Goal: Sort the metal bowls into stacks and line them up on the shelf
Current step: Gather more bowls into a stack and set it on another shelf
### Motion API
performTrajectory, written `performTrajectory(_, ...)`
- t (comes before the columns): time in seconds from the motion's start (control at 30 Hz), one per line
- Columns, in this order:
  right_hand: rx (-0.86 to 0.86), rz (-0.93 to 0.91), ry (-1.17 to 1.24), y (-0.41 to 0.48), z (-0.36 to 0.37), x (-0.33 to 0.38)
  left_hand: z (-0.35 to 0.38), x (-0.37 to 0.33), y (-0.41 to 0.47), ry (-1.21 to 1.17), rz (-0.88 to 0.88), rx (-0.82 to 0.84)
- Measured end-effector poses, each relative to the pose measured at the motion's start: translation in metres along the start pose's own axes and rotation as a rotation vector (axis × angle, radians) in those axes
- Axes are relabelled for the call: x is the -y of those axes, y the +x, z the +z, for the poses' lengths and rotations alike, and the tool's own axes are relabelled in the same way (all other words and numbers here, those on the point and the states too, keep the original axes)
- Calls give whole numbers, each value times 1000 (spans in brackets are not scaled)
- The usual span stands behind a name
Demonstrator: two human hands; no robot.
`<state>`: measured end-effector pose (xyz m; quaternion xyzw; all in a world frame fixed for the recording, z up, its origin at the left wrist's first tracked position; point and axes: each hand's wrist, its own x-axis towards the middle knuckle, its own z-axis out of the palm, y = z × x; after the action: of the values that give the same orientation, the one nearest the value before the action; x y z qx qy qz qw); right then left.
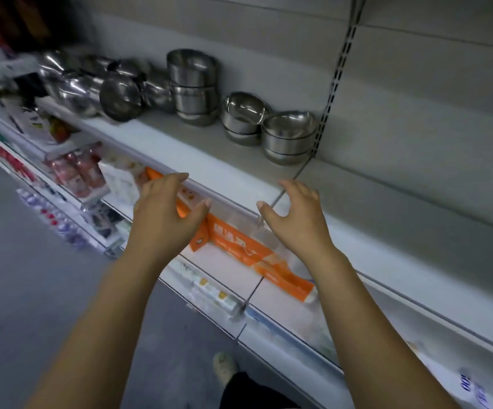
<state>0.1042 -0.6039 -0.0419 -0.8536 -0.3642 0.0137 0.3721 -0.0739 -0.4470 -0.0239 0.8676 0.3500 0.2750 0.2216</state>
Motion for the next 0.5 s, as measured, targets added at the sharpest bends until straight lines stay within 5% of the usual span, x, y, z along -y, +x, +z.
performTrajectory(0.5, -40, 148, -27, 128, 75, 25, 48, 28, 164, -192, -4, 177)
